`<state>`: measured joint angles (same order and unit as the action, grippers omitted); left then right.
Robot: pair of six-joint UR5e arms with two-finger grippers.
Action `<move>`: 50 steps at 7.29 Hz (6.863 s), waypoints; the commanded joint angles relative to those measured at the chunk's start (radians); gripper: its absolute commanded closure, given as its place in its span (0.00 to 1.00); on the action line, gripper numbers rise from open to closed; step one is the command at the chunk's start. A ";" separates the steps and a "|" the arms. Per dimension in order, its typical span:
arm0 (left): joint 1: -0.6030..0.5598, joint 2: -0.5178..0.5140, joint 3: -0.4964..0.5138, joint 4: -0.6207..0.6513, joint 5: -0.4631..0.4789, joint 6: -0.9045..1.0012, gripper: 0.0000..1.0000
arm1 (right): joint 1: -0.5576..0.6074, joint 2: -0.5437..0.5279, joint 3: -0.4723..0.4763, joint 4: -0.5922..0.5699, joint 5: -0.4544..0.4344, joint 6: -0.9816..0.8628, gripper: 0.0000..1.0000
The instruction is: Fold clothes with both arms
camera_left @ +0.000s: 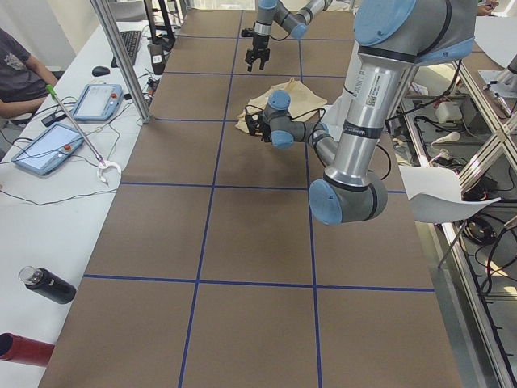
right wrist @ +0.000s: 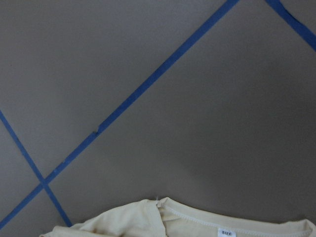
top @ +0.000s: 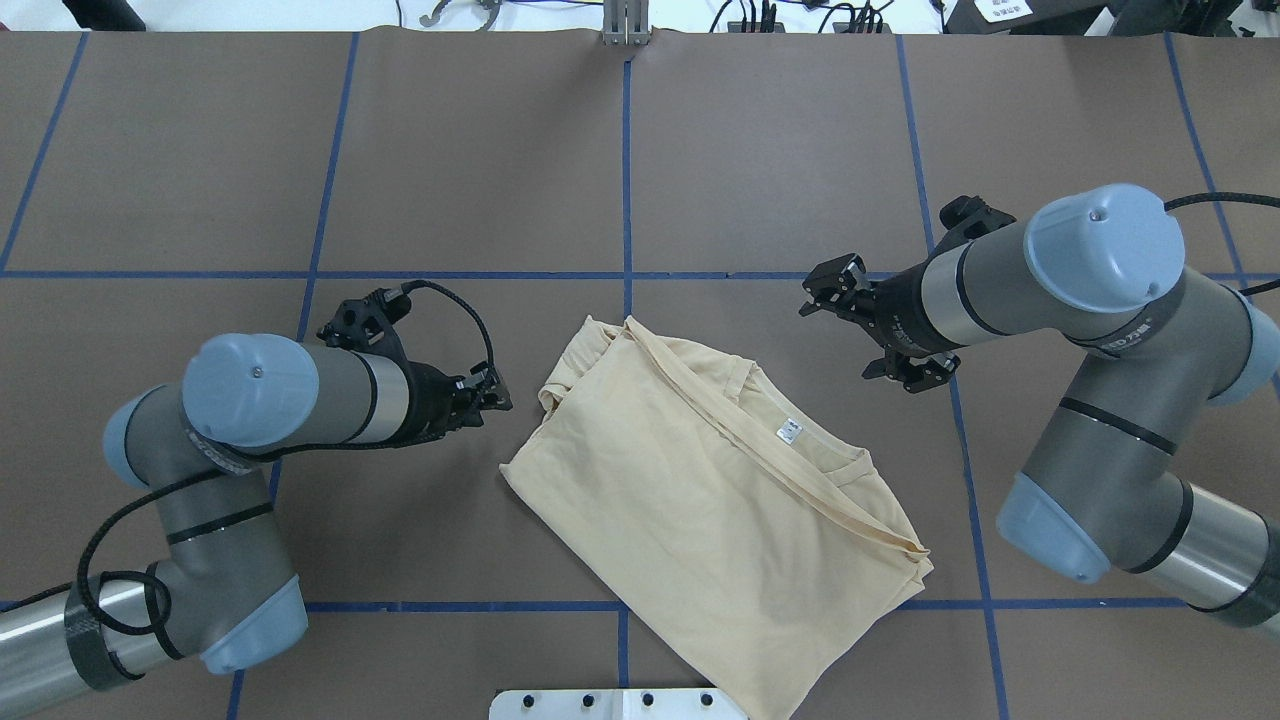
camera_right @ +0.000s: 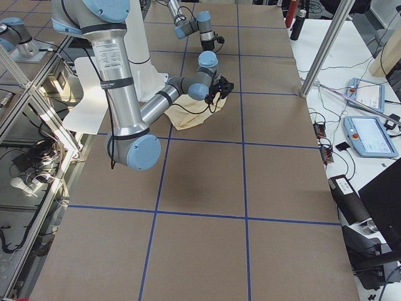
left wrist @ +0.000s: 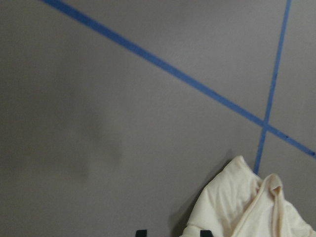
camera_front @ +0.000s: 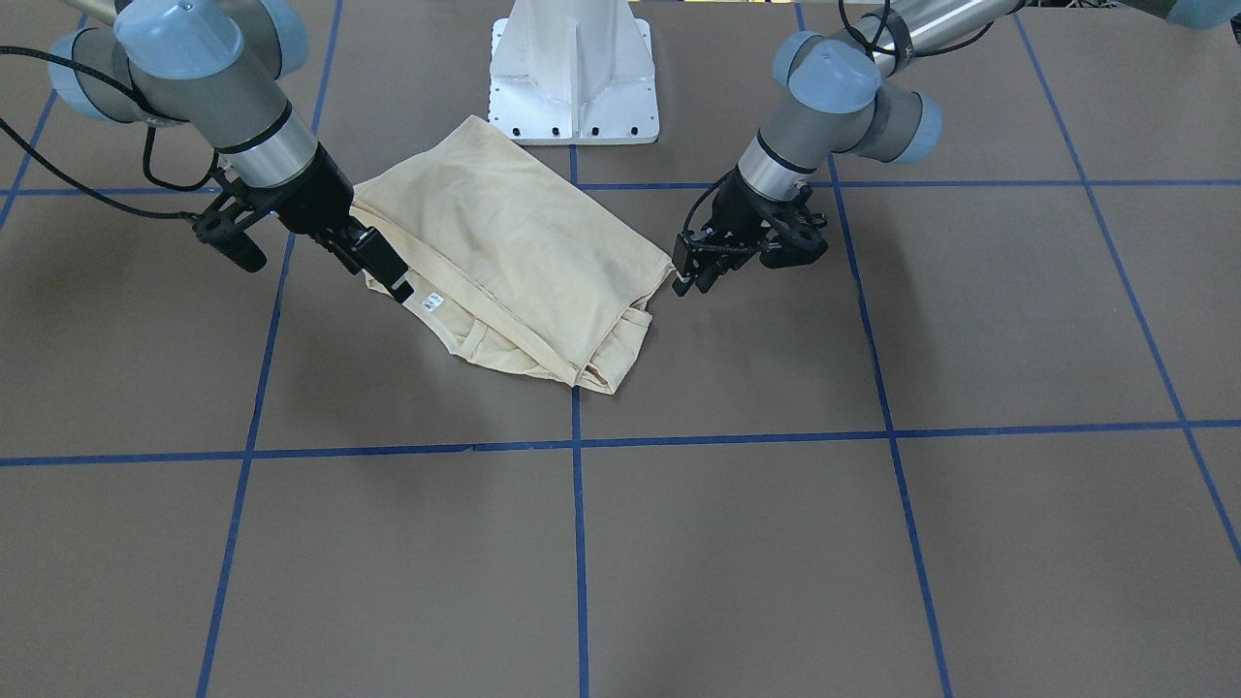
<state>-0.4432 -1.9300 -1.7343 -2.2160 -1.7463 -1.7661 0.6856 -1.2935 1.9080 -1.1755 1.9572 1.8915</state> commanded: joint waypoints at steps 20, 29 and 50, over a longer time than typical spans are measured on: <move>-0.273 -0.325 0.494 -0.117 0.089 0.175 0.77 | -0.038 0.019 -0.021 -0.001 -0.004 -0.005 0.00; -0.324 -0.287 0.348 -0.100 0.013 0.197 0.63 | -0.541 0.140 -0.023 -0.098 -0.500 0.540 0.01; 0.126 0.146 -0.180 0.007 0.258 -0.321 0.60 | -0.526 0.099 0.008 -0.098 -0.489 0.558 1.00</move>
<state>-0.4247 -1.8364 -1.8807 -2.2148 -1.5498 -1.9655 0.1590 -1.1897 1.9133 -1.2732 1.4673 2.4497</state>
